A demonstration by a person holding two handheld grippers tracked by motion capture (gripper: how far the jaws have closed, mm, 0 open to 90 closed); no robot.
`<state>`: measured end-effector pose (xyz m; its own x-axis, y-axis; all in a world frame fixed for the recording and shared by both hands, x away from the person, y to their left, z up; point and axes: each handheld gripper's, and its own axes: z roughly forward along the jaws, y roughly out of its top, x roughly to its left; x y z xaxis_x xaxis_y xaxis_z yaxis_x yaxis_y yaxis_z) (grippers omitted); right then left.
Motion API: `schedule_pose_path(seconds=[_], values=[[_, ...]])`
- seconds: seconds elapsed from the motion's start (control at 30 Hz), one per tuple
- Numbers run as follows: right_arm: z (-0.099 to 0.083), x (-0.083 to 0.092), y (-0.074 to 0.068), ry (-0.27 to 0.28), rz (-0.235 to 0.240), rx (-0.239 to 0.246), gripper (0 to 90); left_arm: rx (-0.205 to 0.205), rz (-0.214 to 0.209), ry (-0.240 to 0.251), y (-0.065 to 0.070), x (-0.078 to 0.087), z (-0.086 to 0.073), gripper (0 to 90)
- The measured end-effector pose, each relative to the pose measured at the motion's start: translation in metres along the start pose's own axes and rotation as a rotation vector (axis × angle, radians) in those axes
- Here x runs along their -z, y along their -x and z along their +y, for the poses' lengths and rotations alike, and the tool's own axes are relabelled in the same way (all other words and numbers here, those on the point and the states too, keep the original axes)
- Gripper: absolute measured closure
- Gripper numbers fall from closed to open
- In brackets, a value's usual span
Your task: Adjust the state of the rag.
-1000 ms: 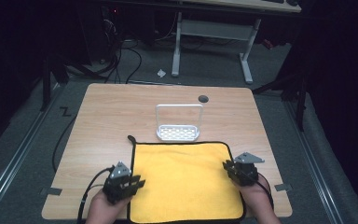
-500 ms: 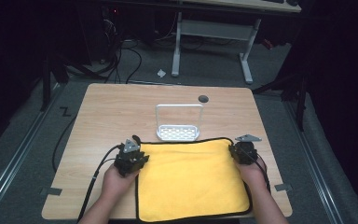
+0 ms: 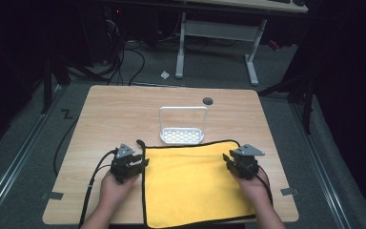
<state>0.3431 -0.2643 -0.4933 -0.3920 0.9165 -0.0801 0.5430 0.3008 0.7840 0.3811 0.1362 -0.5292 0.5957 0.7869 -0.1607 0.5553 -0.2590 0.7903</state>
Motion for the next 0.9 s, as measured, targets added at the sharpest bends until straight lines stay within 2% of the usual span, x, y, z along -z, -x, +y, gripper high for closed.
schedule_pose_path(seconds=[0.07, 0.2, 0.27, 0.37, 0.43, 0.6, 0.7, 0.8, 0.9], values=[[-0.004, 0.002, -0.013, 0.016, 0.015, 0.010, 65.9, 0.000, 0.011, -0.006, -0.003, 0.000, -0.002, 55.5], [-0.013, 0.006, -0.032, 0.031, 0.069, 0.051, 61.4, 0.023, -0.003, 0.011, -0.006, 0.001, -0.001, 50.9], [-0.017, 0.006, -0.037, 0.027, 0.087, 0.061, 60.0, 0.024, 0.005, 0.010, -0.006, -0.002, 0.002, 47.3], [-0.021, 0.004, -0.045, 0.013, 0.117, 0.088, 58.8, 0.054, -0.002, 0.026, -0.009, -0.010, 0.009, 41.1], [-0.021, 0.002, -0.048, 0.009, 0.130, 0.101, 58.1, 0.061, 0.002, 0.002, -0.009, -0.018, 0.013, 38.9], [-0.022, 0.001, -0.052, 0.004, 0.150, 0.111, 57.6, 0.010, 0.044, -0.057, -0.002, -0.037, 0.022, 36.0], [-0.022, 0.002, -0.052, 0.002, 0.156, 0.111, 57.4, -0.010, 0.065, -0.056, 0.001, -0.040, 0.022, 35.9], [-0.022, 0.001, -0.054, -0.001, 0.164, 0.119, 57.3, -0.049, 0.106, -0.064, 0.006, -0.040, 0.022, 42.0], [-0.022, -0.001, -0.057, -0.005, 0.172, 0.127, 57.3, -0.077, 0.115, -0.066, 0.012, -0.041, 0.021, 51.8]])
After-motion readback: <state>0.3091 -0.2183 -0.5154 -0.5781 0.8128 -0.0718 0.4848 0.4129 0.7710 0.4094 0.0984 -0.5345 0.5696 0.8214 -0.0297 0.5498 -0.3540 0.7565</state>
